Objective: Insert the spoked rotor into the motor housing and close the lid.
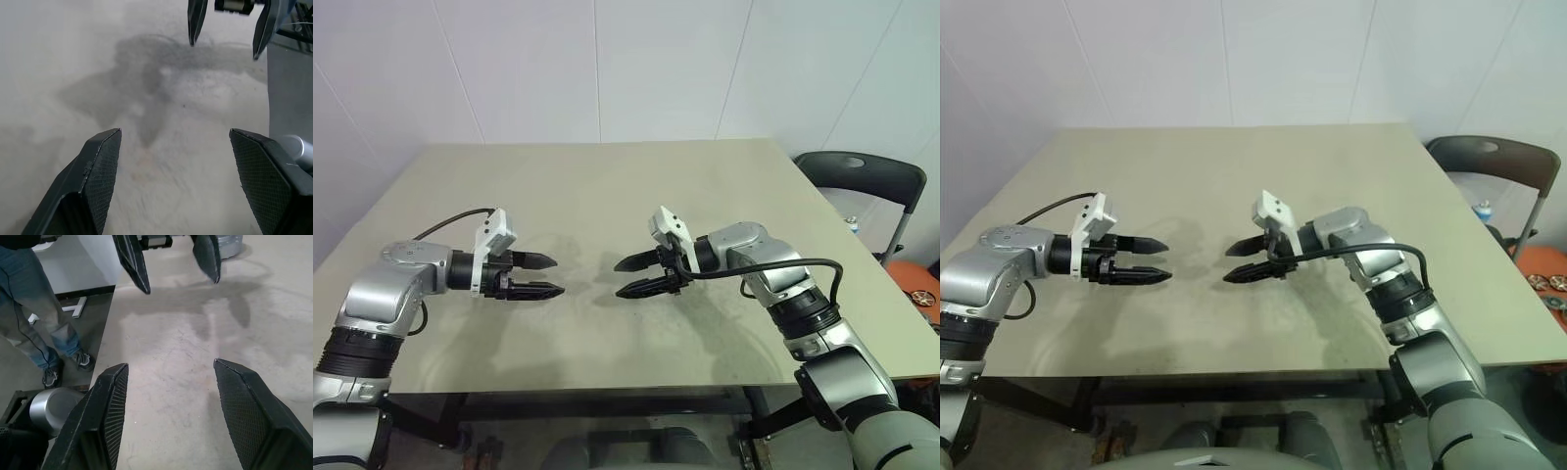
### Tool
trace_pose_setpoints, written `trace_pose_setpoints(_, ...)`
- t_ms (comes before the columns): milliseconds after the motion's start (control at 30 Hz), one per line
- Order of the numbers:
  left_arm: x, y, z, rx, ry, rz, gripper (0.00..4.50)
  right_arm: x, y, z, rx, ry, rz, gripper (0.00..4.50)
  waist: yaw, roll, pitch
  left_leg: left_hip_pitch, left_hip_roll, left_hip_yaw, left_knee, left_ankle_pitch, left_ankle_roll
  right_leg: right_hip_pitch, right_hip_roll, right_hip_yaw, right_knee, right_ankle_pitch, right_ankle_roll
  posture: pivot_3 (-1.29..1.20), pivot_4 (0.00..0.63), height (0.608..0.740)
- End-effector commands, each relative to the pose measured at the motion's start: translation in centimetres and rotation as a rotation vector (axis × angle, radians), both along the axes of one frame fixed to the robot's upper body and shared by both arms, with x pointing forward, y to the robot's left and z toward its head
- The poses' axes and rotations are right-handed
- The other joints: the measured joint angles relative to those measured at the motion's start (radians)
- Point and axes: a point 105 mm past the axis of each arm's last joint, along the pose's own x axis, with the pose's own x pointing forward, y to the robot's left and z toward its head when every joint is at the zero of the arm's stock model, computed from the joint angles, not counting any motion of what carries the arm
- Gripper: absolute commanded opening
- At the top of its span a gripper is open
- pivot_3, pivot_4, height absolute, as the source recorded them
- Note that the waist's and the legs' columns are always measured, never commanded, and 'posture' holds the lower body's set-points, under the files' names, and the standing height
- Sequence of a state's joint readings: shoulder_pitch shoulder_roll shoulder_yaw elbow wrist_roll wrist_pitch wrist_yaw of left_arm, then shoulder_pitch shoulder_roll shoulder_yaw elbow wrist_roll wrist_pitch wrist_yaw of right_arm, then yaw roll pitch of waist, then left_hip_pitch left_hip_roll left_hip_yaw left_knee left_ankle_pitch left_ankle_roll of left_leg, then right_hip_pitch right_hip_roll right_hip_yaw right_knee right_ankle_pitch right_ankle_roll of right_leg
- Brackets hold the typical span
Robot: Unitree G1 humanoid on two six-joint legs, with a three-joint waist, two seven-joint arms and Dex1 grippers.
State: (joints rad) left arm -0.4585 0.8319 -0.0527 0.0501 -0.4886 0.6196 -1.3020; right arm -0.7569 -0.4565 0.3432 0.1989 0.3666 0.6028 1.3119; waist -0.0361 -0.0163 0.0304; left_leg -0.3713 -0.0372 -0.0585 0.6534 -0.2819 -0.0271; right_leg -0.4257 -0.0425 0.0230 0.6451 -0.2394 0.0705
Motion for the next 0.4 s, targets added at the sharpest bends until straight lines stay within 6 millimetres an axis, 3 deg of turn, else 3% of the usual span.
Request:
trace_pose_setpoints(33,0.57,-0.22,1.11,-0.009,-0.047,-0.006,3.75,0.26,0.13,1.96,0.031,-0.056,0.009,2.89,0.0,0.0,0.0,0.0,0.0,0.0,0.0,0.0,0.0,0.0,0.0,0.0,0.0,0.0,0.0,0.0,0.0,0.74)
trace_pose_setpoints(400,1.38,0.01,1.64,-0.022,-0.067,0.014,3.75,0.96,0.58,2.94,0.038,-0.078,0.003,2.89,-0.004,0.0,0.0,0.0,0.0,0.0,0.0,0.0,0.0,0.0,0.0,0.0,0.0,0.0,0.0,0.0,0.0,0.74)
